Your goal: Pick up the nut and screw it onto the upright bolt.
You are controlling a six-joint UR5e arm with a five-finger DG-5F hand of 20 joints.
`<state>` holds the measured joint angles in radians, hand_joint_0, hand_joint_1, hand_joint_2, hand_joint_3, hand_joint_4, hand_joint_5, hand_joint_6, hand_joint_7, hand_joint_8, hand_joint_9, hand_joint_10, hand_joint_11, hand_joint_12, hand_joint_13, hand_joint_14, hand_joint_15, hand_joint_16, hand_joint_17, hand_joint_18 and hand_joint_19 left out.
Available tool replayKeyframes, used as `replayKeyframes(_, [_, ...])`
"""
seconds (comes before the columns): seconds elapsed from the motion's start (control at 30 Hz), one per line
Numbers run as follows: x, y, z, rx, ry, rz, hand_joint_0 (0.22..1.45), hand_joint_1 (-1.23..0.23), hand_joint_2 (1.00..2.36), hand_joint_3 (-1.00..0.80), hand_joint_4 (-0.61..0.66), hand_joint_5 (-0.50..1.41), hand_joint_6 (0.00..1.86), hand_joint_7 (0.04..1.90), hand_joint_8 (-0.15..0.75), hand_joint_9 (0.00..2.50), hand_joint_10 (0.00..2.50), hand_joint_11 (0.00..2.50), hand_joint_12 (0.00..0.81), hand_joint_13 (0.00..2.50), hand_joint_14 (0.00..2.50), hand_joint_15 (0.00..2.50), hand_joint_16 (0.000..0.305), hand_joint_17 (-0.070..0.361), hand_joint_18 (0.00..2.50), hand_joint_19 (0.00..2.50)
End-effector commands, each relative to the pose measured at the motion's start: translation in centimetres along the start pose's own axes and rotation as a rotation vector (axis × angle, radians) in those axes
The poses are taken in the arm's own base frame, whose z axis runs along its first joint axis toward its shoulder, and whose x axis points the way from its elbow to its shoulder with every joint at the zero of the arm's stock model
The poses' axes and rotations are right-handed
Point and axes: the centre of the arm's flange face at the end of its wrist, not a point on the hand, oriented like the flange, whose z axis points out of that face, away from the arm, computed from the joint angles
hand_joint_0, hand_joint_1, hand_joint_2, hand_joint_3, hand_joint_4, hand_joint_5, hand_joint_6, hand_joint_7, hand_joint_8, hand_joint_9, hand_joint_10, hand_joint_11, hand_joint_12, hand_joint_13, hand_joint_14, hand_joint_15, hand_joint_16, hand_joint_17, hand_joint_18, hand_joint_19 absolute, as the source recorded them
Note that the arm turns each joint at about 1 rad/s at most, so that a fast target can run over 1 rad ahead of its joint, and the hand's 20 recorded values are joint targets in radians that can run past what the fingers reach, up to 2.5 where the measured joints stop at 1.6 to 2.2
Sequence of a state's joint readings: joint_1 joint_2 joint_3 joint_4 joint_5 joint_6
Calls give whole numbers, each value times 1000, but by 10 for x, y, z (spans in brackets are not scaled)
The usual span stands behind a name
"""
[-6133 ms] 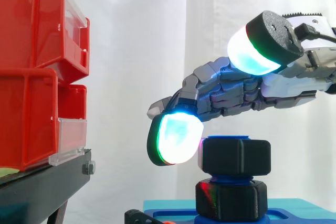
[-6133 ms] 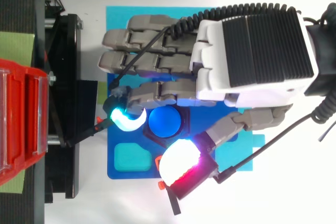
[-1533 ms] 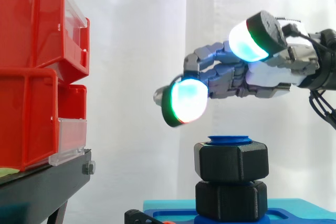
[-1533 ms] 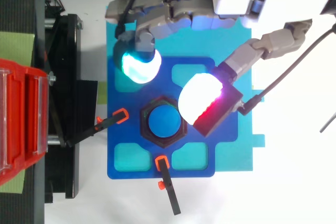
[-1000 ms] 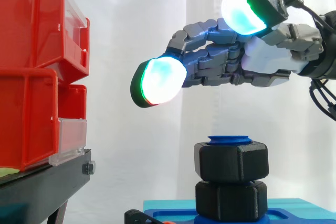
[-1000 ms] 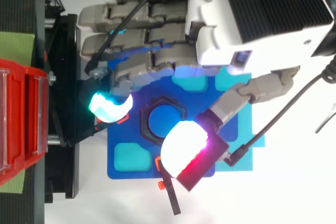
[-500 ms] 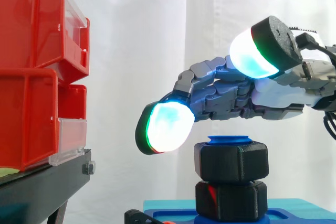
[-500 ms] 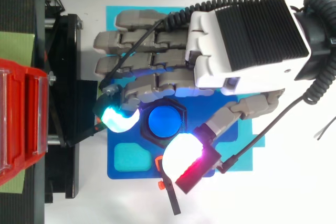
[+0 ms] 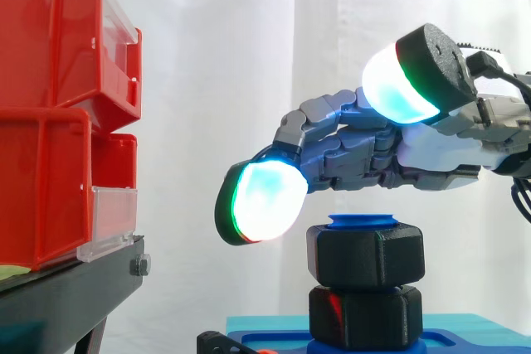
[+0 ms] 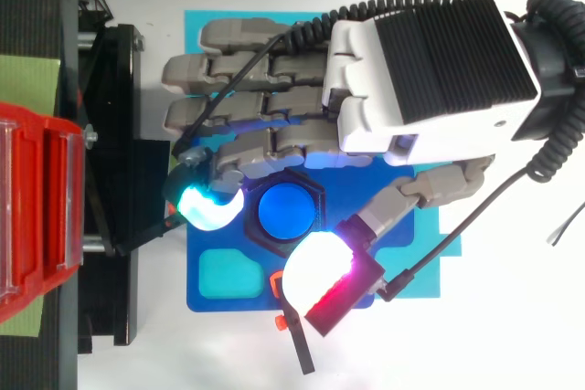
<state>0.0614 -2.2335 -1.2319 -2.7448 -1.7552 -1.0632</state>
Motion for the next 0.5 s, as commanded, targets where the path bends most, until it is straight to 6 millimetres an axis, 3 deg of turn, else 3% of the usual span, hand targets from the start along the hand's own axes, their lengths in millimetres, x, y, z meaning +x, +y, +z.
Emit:
replayKeyframes(0.0, [5,-3,-3,6,10,-9,490,-123,1000,-500,217,-162,503,829,219,236,0,0,323,93,0,0,43,96,0,0])
replayKeyframes(0.47, [4,-9,-8,15,17,-5,497,-135,1000,-500,270,-130,504,993,232,284,0,0,319,122,0,0,41,91,0,0])
